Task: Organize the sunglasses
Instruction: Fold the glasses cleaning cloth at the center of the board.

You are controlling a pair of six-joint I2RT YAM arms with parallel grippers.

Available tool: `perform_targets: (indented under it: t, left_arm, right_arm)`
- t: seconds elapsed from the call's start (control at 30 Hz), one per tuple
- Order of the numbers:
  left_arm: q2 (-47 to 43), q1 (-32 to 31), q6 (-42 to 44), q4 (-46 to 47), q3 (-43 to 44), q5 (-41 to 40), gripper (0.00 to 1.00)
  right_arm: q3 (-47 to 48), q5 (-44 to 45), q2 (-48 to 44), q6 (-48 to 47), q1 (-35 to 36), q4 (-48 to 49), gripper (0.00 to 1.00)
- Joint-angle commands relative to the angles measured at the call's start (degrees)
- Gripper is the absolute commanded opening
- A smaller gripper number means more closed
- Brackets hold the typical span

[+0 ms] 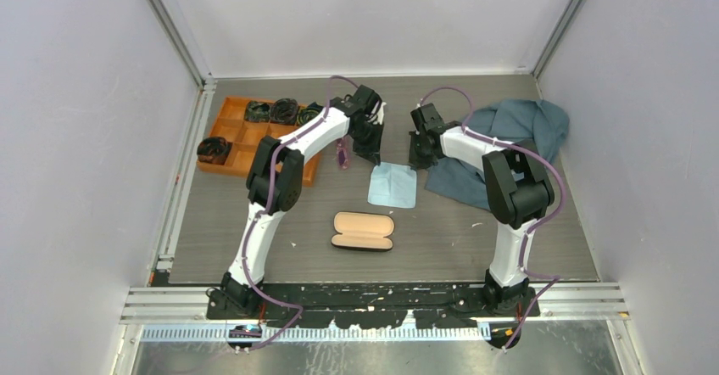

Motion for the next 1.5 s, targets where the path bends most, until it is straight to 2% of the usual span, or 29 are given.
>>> perform_targets:
  t: [0.0, 0.8, 1.47]
  left_arm:
    - [-1.0, -0.2, -0.2, -0.2, 2.8, 1.2, 0.0]
    - [-3.0, -0.2, 0.4, -0.1, 1.0, 1.1, 0.0]
    - [-9.2, -0.4, 0.0, 3.4, -9.3, 2.1, 0.0]
  right_arm:
    - [0.4, -1.2, -2.7, -0.3, 0.4, -1.0, 0.01]
    - [-5.0, -1.3, -10.8, 0.6, 0.5, 1.2, 0.0]
    - [-9.5, -4.5, -15.5, 0.9, 1.3, 1.9, 0.01]
